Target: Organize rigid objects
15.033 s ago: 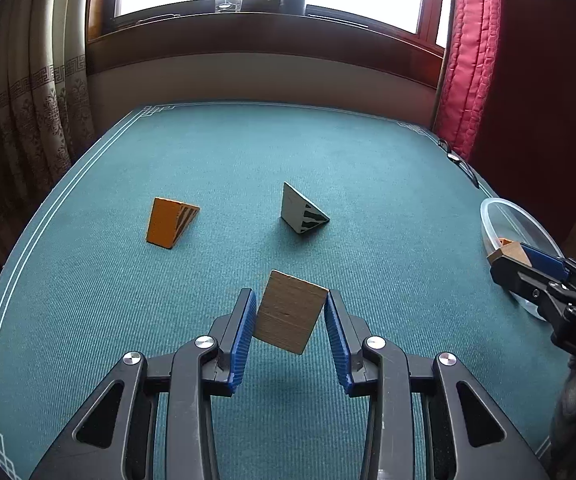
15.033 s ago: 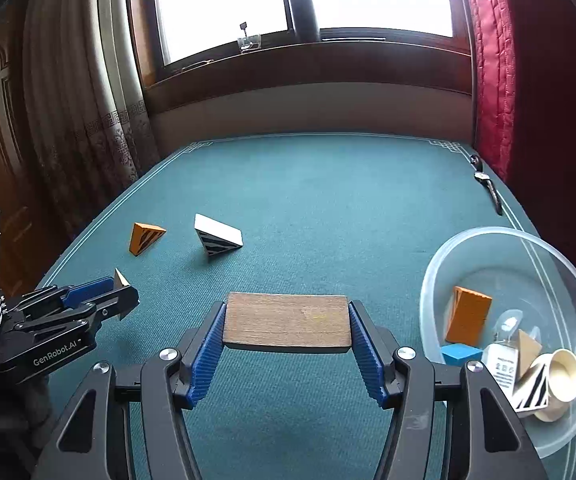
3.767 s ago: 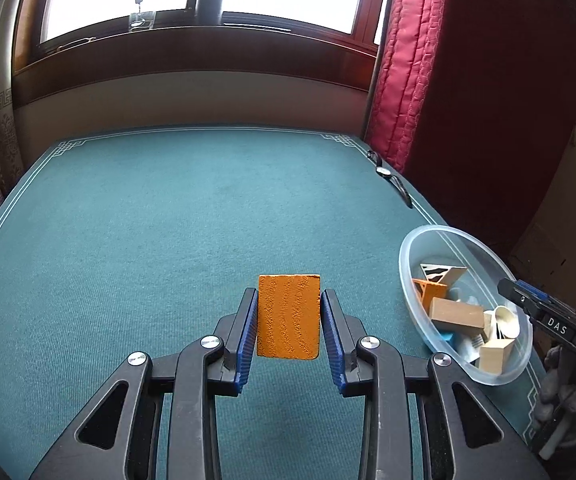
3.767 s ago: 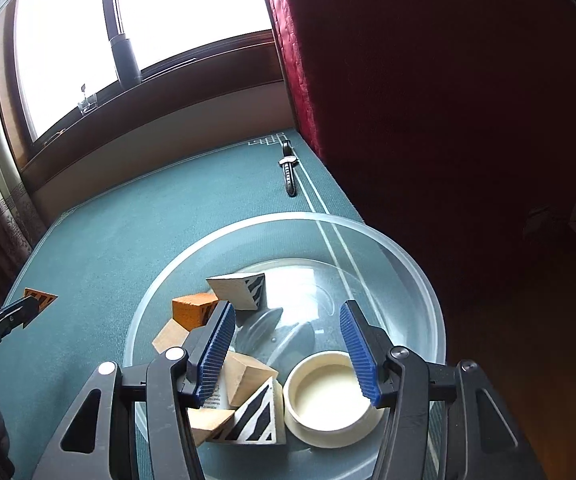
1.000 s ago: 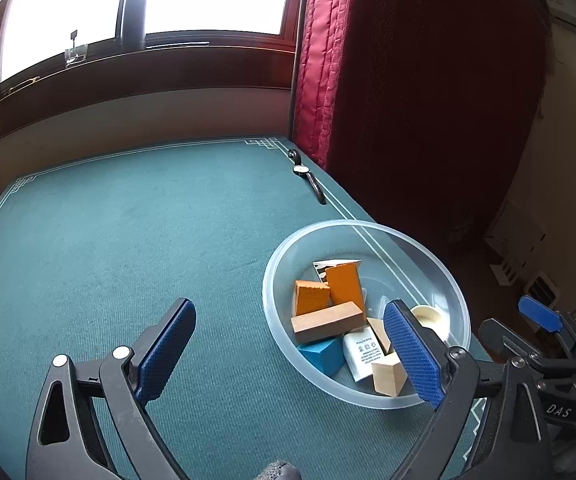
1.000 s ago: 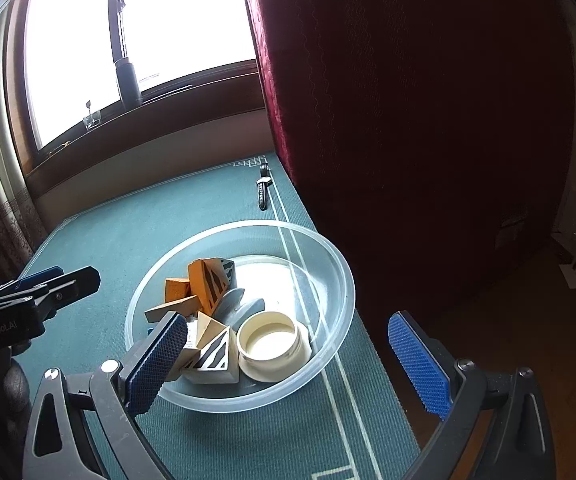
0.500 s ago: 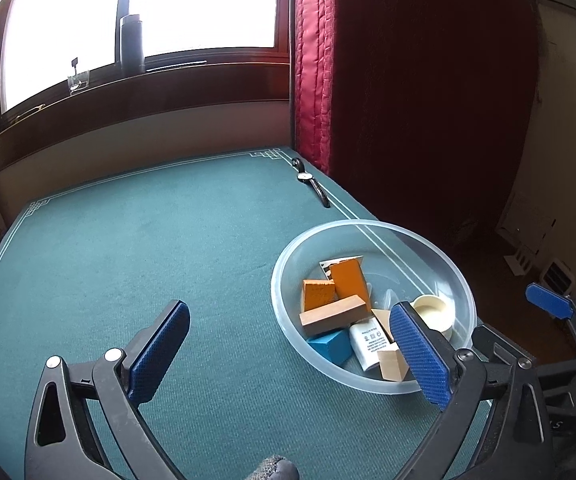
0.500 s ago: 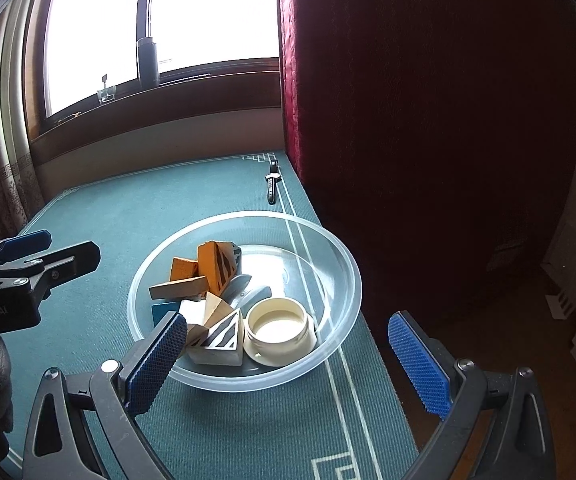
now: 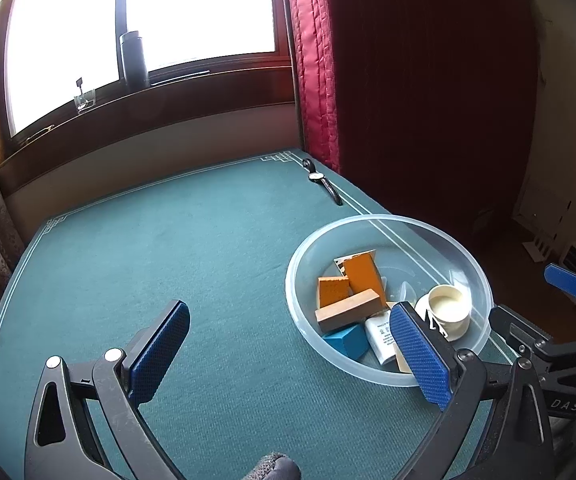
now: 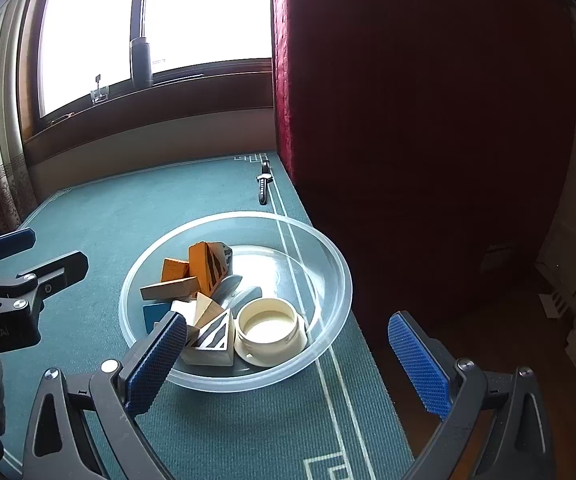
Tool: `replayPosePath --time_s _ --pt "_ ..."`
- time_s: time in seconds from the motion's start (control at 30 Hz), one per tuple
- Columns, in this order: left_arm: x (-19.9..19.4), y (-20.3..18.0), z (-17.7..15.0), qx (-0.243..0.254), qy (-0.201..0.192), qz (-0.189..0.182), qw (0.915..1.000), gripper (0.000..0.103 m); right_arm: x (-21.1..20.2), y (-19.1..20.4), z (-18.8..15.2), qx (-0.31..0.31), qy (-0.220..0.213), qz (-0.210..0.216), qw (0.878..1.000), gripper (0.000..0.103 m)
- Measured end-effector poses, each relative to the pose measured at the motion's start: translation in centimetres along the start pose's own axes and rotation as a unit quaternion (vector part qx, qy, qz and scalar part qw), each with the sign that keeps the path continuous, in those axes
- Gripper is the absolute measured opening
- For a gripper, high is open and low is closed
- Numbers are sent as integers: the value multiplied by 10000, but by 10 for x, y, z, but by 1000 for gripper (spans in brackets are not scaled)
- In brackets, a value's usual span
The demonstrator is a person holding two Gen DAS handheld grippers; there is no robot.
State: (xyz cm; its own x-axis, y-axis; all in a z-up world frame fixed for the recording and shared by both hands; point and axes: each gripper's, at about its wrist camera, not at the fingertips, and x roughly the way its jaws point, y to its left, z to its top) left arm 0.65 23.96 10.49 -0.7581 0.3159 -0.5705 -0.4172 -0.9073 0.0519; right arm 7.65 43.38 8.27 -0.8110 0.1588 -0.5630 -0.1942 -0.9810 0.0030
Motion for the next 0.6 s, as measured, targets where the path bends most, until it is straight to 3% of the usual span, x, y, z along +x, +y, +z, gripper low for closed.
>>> replayPosePath --time_s 0.6 --pt "3 -11 -3 292 59 131 9995 101 -1 1 -1 5 -36 -156 9999 102"
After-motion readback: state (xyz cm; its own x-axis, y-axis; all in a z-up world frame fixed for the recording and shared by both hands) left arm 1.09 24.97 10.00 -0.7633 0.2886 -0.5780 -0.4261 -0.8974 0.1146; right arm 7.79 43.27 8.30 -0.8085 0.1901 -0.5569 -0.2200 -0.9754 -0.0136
